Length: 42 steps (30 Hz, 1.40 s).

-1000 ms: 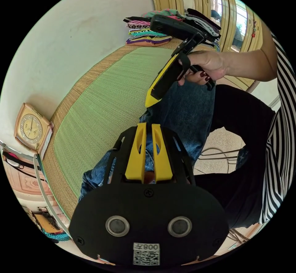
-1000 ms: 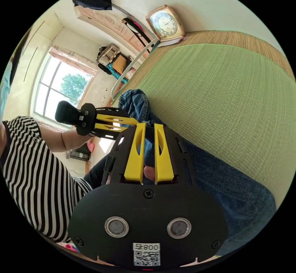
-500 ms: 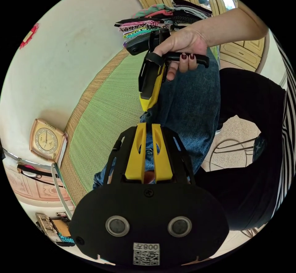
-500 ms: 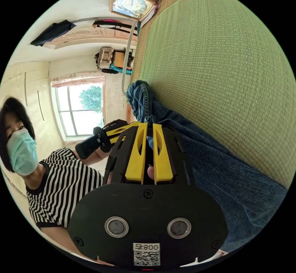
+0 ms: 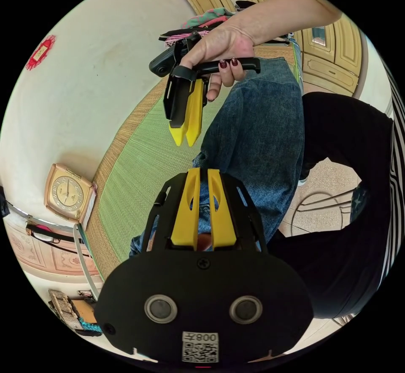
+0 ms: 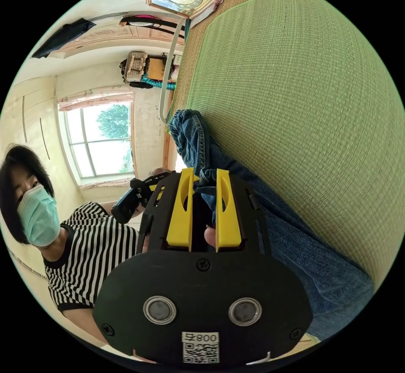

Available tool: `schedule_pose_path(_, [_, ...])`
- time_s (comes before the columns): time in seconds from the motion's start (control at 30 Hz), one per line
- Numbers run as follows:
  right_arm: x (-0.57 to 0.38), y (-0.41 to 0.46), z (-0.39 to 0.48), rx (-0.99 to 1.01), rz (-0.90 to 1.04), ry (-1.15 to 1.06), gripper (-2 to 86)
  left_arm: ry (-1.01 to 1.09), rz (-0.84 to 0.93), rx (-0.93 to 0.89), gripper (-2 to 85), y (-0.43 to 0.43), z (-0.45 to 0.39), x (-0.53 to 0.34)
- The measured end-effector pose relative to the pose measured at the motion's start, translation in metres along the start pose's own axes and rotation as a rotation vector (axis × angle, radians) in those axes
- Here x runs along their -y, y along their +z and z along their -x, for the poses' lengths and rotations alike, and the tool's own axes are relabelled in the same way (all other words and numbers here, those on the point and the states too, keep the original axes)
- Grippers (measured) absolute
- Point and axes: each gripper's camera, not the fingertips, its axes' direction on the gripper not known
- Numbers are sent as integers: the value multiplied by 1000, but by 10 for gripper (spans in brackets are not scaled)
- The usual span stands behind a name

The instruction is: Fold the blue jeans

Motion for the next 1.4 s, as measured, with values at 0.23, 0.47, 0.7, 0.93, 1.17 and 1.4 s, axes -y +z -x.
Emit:
schedule_pose_path(0.23, [10, 9, -11, 68, 49, 40, 90, -5, -7, 6, 30, -11, -11, -9])
schedule_pose_path(0.47, [8, 0, -16, 100, 47, 65, 82, -17, -15, 7, 28, -20, -11, -17])
schedule_pose_path(0.7, [5, 5, -21, 104, 66, 86, 75, -18, -16, 15, 28, -25, -9, -25])
schedule_pose_path(0.93, [13, 18, -22, 103, 62, 109, 71, -12, -23, 24, 23, -28, 0, -35])
schedule_pose_path(1.17, [-3, 17, -22, 151, -80, 127, 38, -128, -33, 56, 10, -40, 29, -60])
schedule_pose_path(1.4, [-23, -15, -13, 138, -306, 111, 25, -598, 198, 102, 3, -24, 114, -158])
